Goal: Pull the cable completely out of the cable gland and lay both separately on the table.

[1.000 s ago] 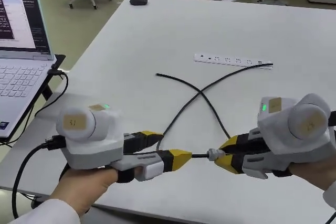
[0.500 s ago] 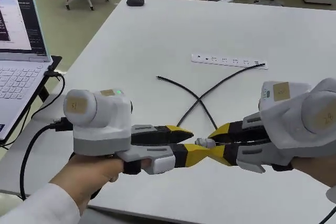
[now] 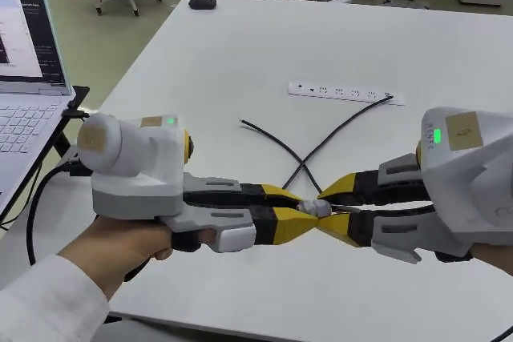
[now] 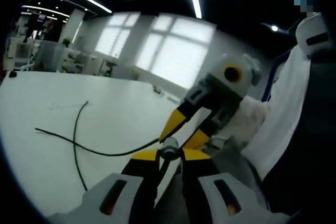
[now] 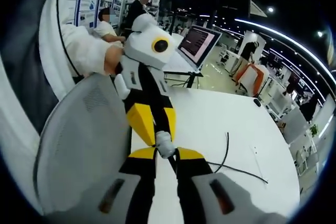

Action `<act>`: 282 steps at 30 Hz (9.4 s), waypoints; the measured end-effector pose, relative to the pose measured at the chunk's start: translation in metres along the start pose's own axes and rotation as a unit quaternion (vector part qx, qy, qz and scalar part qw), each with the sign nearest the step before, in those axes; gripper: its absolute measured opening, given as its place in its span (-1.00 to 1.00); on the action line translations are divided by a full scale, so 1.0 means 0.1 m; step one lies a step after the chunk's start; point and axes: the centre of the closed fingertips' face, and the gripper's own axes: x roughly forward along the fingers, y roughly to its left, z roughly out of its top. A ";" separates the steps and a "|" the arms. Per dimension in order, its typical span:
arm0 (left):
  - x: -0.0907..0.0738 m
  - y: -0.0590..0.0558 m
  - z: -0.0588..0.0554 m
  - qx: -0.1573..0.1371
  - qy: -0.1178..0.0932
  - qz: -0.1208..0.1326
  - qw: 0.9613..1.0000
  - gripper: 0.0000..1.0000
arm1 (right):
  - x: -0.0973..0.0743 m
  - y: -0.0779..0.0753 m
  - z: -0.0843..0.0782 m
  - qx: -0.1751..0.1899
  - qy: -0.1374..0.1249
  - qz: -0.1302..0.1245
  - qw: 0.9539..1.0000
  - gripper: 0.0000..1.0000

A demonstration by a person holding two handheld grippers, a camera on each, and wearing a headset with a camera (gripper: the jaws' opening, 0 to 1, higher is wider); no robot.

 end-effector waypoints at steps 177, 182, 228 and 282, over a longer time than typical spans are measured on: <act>-0.28 -0.61 0.75 0.152 -0.129 -0.088 0.976 -0.69 | -0.66 0.08 0.78 0.283 -0.296 0.238 0.881 -0.62; -0.25 -0.66 0.70 0.179 -0.117 -0.092 0.973 -0.69 | -0.62 0.08 0.82 0.287 -0.308 0.245 0.873 -0.75; -0.09 -0.60 0.53 0.121 -0.105 -0.098 0.982 -0.37 | -0.46 0.17 0.56 0.089 -0.286 0.114 0.947 -0.97; -0.19 -0.37 0.44 0.051 -0.134 -0.094 0.985 -0.67 | -0.38 0.16 -0.42 0.149 -0.147 0.083 0.974 -0.96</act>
